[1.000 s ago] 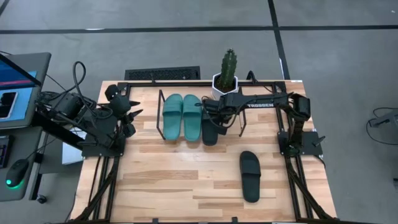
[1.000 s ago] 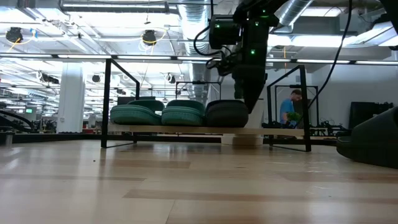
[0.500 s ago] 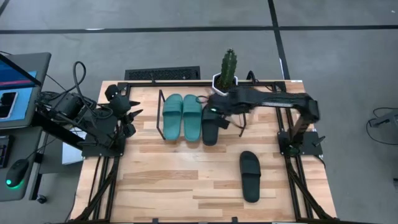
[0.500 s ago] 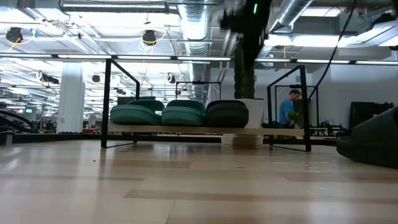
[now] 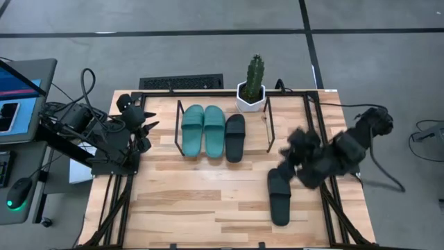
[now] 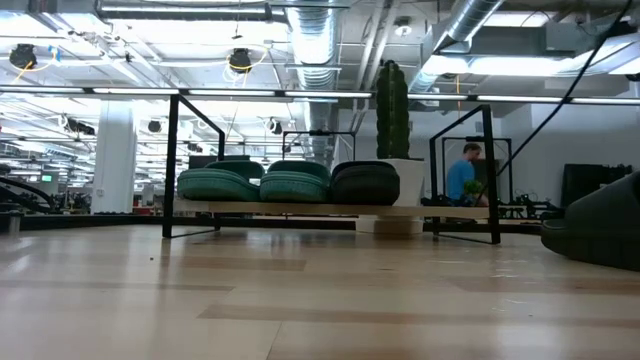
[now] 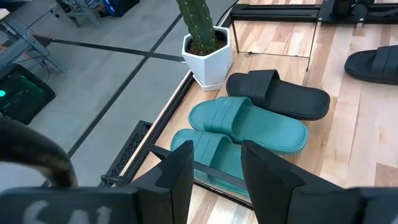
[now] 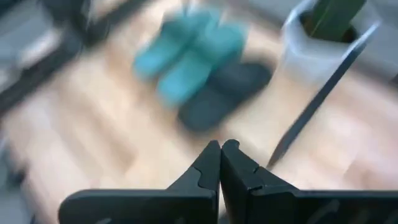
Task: Pick and place slides into the shelf
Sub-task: Put the black slipper on the shelf
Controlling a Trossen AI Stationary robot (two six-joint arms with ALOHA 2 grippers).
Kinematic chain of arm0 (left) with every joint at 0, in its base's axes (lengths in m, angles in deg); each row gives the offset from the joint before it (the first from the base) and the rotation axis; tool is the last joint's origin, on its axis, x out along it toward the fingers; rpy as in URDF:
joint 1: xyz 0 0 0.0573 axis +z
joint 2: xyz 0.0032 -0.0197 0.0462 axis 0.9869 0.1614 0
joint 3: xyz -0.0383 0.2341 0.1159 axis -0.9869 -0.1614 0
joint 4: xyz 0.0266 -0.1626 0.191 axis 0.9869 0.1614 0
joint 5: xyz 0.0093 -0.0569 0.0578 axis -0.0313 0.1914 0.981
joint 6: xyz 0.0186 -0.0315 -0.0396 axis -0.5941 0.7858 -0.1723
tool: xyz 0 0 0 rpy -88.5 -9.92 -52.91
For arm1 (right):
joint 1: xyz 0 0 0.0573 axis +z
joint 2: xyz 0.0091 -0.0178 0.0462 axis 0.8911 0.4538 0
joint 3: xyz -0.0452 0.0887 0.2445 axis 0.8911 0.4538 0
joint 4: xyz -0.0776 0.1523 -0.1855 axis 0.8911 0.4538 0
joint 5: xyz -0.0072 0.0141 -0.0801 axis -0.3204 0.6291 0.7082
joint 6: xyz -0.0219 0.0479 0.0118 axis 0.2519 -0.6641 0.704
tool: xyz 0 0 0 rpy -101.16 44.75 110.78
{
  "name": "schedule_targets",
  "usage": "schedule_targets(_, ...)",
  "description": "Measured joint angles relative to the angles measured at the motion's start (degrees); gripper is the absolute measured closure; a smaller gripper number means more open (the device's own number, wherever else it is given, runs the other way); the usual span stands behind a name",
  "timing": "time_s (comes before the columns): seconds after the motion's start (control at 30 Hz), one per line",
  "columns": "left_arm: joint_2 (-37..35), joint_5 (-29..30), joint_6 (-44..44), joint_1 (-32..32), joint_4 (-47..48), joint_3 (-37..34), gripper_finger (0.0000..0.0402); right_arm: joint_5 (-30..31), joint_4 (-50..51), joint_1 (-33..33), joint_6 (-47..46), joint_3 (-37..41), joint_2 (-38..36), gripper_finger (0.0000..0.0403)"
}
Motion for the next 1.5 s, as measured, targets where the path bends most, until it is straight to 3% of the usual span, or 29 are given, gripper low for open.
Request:
schedule_targets(0.13, 0.0, 0.0, 0.1, 0.0, 0.0, 0.0, 0.0278, -12.5, -0.1, 5.9, -2.0, 3.5, 2.0, 0.0403)
schedule_targets(0.23, 0.0, -0.1, 0.2, 0.0, 0.0, 0.0, 0.0278, -17.9, 0.0, 10.1, -1.7, 5.9, 5.2, 0.0403)
schedule_targets(0.53, 0.2, -0.4, 1.4, 0.0, -1.1, 0.0, 0.0278, -24.8, -3.0, 17.5, -2.6, 8.5, 17.1, 0.0403)
schedule_targets(0.73, 0.2, -0.4, 1.5, 0.0, -3.2, 0.0, 0.0278, -35.8, -14.7, 18.0, 1.2, 8.6, 23.5, 0.0403)
schedule_targets(0.93, 0.2, -1.6, 1.4, 0.0, -4.1, 0.0, 0.0278, -39.2, -25.3, 16.3, 2.0, 8.5, 27.4, 0.0393)
schedule_targets(1.1, 0.2, -1.9, 1.3, 0.0, -4.1, 0.0, 0.0278, -41.4, -26.7, 15.0, 5.3, 8.5, 30.3, 0.0340)
schedule_targets(1.5, 0.4, -3.2, 0.9, 0.0, -4.1, 0.0, 0.0278, -42.6, -22.4, 14.3, 10.7, 9.8, 32.3, 0.0160)
